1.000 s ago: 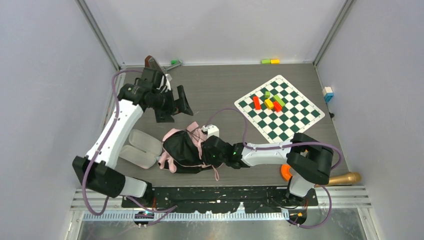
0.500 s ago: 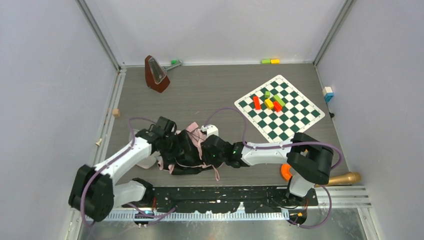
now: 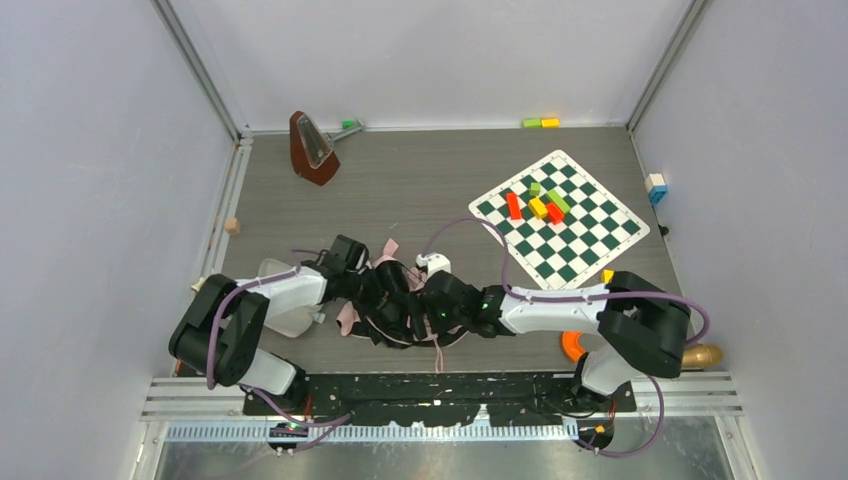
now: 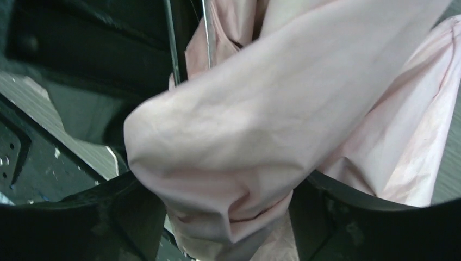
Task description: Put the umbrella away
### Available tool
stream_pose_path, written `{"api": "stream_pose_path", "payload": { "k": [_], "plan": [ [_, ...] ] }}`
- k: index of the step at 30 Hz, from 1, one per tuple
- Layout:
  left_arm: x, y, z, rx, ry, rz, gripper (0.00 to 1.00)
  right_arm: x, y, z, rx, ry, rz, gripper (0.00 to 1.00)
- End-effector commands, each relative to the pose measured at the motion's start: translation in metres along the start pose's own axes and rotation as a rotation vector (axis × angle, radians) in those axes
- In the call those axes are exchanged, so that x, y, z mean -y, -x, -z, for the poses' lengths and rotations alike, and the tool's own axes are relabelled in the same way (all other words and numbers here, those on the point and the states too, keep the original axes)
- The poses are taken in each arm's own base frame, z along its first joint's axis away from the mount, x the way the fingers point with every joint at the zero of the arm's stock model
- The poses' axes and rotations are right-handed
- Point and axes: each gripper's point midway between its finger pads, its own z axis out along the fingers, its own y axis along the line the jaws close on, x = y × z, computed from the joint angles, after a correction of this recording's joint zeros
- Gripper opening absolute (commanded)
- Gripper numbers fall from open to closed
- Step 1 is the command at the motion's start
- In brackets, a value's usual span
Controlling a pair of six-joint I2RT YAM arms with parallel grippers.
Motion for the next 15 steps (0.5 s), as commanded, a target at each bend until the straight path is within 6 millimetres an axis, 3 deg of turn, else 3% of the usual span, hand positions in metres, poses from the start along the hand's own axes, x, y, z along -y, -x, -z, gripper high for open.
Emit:
{"api": "stream_pose_path", "payload": {
  "k": [1, 6, 9, 12, 15],
  "plan": [
    [-0.001, 0.034, -0.007, 0.175, 0.018, -0.059, 0.75, 0.02, -0.05, 0.032, -0.198, -0.008, 0.013, 0.83],
    [-0.006, 0.028, -0.004, 0.192, 0.01, -0.02, 0.73, 0.027, -0.015, 0.049, -0.107, -0.026, -0.062, 0.99],
    [0.003, 0.024, -0.006, 0.2, -0.025, 0.022, 0.73, 0.034, -0.001, 0.05, -0.108, -0.116, -0.052, 0.96],
    [0.014, 0.017, -0.009, 0.188, -0.066, 0.064, 0.73, 0.038, -0.008, 0.034, -0.172, -0.193, -0.037, 0.96],
    [0.024, 0.014, -0.011, 0.183, -0.095, 0.079, 0.73, 0.028, -0.004, 0.021, -0.158, -0.173, -0.042, 0.95]
  ]
}}
